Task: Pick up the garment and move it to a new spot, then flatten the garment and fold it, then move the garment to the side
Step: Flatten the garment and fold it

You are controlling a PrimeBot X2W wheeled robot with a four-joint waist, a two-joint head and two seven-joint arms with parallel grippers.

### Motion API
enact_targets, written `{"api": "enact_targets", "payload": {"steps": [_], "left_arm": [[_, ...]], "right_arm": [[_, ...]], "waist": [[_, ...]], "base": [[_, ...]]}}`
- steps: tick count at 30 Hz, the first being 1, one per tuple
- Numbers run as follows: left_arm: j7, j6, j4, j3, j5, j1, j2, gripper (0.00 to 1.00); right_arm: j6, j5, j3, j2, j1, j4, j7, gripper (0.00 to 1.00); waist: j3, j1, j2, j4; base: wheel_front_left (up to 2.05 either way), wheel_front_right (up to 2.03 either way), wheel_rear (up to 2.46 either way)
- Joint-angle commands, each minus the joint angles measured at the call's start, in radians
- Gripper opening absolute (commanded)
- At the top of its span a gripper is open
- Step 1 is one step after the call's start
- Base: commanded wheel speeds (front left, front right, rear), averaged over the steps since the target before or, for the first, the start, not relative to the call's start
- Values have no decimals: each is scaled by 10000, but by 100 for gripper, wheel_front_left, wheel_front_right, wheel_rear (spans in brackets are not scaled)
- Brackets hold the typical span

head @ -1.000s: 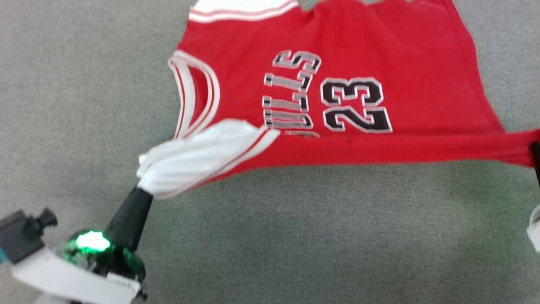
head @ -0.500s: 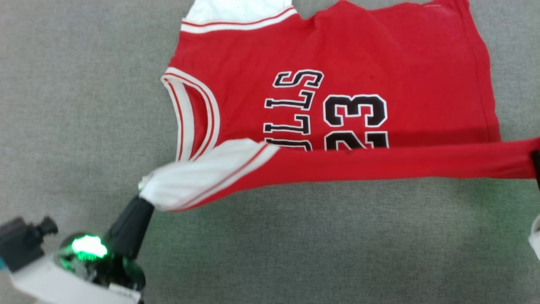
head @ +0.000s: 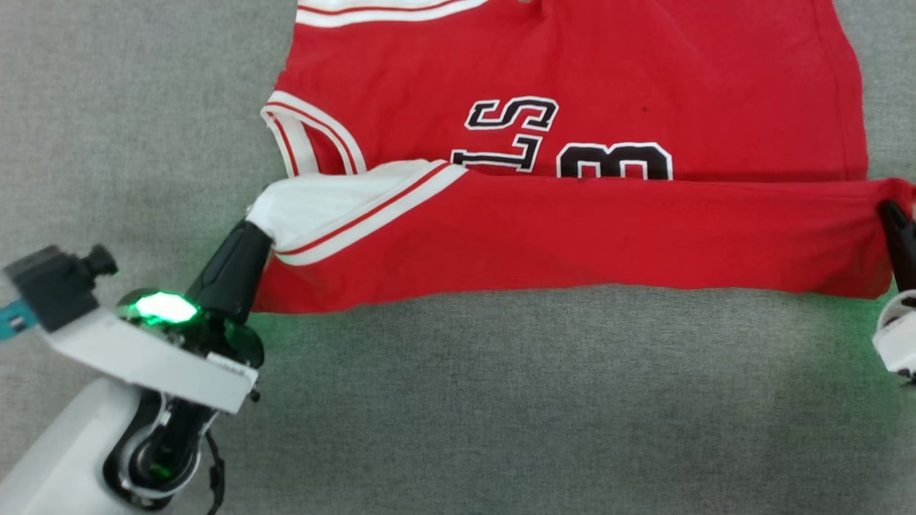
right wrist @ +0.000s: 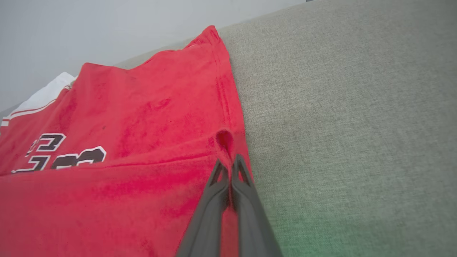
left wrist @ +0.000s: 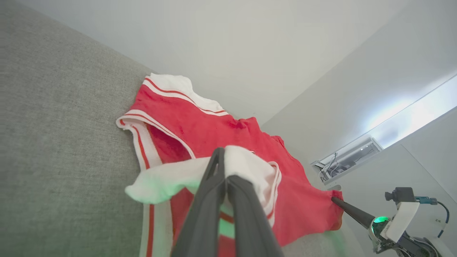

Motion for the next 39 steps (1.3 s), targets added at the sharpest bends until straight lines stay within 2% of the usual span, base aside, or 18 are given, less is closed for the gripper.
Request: {"api": "enact_targets", "payload": {"steps": [1,10,16,20,21,22,23,24,25,28,32,34,35,39], "left_arm": [[-3,24,236,-161,-86,-248,-49,0],[3,24,1744,-712,-290,-904,-353,0],[6,36,2831,-1108,-18,-1176,-317,2],[15,53,3354,-1392,190,-1347,-216,40],[15,62,3489,-1477,245,-1415,-149,82],[15,64,3603,-1564,313,-1473,-83,100],[16,69,3685,-1684,376,-1533,-8,100],[16,62,3721,-1789,564,-1622,83,100],[15,53,3776,-1870,832,-1742,160,100],[6,26,3823,-2115,1310,-2127,393,100],[145,26,3989,-2658,1767,-2583,1165,100],[601,26,4064,-2899,1855,-2848,1501,100],[601,26,4064,-2899,1855,-2848,1501,100],[2339,24,3890,-3281,1762,-3509,2049,100]], "right_arm": [[-12,-85,77,-26,-209,132,-98,0],[-12,-303,59,-29,-535,1091,-470,0],[-12,-363,178,57,-636,1622,-806,0],[-12,-368,256,92,-668,1904,-996,0],[-12,-361,288,96,-695,1940,-1043,0],[-12,-363,325,93,-717,1951,-1139,26],[-12,-380,326,83,-723,1953,-1249,46],[-12,-368,329,76,-729,1955,-1360,87],[-12,-356,321,77,-738,1956,-1476,100],[-12,-387,380,-5,-732,1876,-1726,100],[-12,-240,268,-82,-648,1621,-2027,100],[-12,-213,179,-141,-570,1460,-2120,100],[-12,-213,179,-141,-570,1460,-2120,100],[-12,-145,71,-278,-465,1015,-2069,100]], "waist": [[89,0,-1,7],[315,0,-1,73],[418,0,-1,71],[378,0,-1,59],[350,0,-1,59],[304,0,-1,60],[240,0,-1,68],[176,0,-1,73],[94,0,-1,80],[-225,0,-1,94],[-736,0,-1,149],[-990,0,-1,197],[-990,0,-1,197],[-1415,0,-1,308]], "base": [[0,0,0],[0,0,0],[0,0,0],[0,0,0],[0,0,0],[0,0,0],[0,0,0],[0,0,0],[0,0,0],[0,0,0],[0,0,0],[0,0,0],[0,0,0],[0,0,0]]}}
